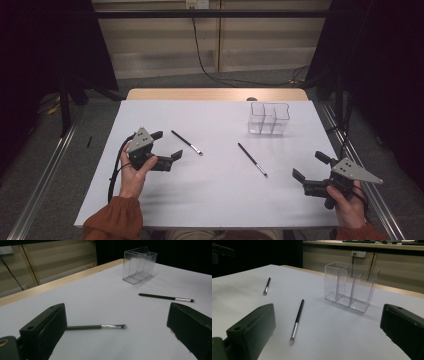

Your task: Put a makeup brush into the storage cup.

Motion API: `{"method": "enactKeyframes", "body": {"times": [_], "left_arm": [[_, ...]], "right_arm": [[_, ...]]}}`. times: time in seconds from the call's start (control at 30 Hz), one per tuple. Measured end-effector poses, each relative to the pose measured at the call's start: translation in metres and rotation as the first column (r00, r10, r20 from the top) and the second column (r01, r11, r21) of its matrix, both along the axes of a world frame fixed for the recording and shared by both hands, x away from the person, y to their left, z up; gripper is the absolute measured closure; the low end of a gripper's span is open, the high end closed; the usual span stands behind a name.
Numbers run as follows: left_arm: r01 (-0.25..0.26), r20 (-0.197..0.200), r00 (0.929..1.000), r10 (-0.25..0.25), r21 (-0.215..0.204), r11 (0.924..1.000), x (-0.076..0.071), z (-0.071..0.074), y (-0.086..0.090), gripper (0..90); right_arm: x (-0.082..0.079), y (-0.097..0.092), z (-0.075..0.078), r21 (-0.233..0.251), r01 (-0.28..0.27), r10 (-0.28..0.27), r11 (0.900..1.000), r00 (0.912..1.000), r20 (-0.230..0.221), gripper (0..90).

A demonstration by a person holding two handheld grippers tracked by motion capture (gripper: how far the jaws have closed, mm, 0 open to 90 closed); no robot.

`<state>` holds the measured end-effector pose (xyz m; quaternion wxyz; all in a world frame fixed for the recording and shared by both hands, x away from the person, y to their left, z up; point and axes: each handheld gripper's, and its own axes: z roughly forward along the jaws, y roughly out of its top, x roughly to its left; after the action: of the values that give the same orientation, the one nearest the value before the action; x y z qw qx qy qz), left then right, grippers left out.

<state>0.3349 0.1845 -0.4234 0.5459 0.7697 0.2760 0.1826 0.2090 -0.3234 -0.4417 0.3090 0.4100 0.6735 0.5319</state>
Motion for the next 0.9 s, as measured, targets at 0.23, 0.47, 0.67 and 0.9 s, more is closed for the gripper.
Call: {"method": "enactKeyframes", "body": {"times": [0.23, 0.47, 0.67, 0.9], "left_arm": [[0.017, 0.003, 0.9998, -0.017, 0.018, 0.9997, 0.011, 0.006, -0.008, 2.9], [0.020, 0.017, 0.9996, -0.020, 0.016, 0.9997, 0.027, 0.010, -0.015, 2.9], [0.025, 0.013, 0.9996, -0.025, 0.034, 0.9991, 0.040, 0.010, -0.021, 2.9], [0.021, 0.008, 0.9997, -0.022, 0.052, 0.9984, 0.056, 0.016, -0.025, 3.1]], "right_arm": [[0.000, 0.000, 0.000, 0.000, -0.002, 0.002, 1.0000, 1.0000, -0.001, 0.0], [0.000, 0.000, 0.000, 0.001, -0.003, 0.003, 1.0000, 1.0000, -0.004, 0.0], [0.000, 0.001, 0.000, -0.001, -0.009, 0.009, 1.0000, 1.0000, -0.002, 0.0], [0.000, 0.001, 0.000, -0.001, -0.011, 0.011, 0.9999, 0.9999, -0.005, 0.0]]}}
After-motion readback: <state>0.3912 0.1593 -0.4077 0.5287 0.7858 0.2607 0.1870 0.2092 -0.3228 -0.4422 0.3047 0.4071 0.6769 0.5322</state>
